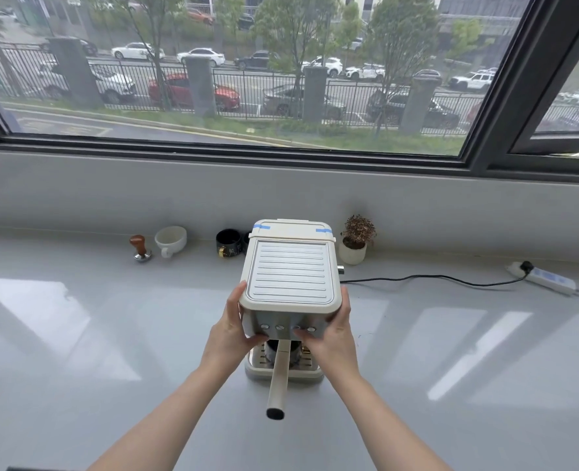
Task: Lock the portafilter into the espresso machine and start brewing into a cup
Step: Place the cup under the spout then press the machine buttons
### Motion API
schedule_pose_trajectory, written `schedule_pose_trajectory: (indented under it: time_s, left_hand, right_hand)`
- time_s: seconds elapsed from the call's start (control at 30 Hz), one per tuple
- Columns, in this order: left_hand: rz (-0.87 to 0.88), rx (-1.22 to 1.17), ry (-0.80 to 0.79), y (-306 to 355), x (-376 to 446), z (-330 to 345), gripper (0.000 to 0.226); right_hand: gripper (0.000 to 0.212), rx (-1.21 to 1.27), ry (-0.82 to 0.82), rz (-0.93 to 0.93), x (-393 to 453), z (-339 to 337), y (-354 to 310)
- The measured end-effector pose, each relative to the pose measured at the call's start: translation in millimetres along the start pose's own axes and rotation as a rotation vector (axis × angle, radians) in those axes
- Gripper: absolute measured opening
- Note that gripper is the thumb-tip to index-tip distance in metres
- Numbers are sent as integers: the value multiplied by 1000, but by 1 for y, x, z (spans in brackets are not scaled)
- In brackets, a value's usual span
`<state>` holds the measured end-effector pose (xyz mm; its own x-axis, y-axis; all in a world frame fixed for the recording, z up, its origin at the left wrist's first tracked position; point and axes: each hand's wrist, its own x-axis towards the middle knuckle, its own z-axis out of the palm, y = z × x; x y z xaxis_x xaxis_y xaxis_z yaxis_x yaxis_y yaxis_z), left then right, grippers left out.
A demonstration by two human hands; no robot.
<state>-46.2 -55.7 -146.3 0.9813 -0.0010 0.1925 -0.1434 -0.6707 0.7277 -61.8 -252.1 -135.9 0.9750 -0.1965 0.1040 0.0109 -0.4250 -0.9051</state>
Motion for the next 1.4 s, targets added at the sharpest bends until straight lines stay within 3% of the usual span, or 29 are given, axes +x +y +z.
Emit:
schedule_pose_trajectory:
  time_s: [0.63,1.4]
  left_hand:
    - [-14,-47,15,4,0,-4,109]
    - [-22,-82,9,7,-2,-7,108]
  right_hand:
    - [118,-54,62,-7,-5,6,-2]
    - [111,-84,-2,-72,-3,-3,3]
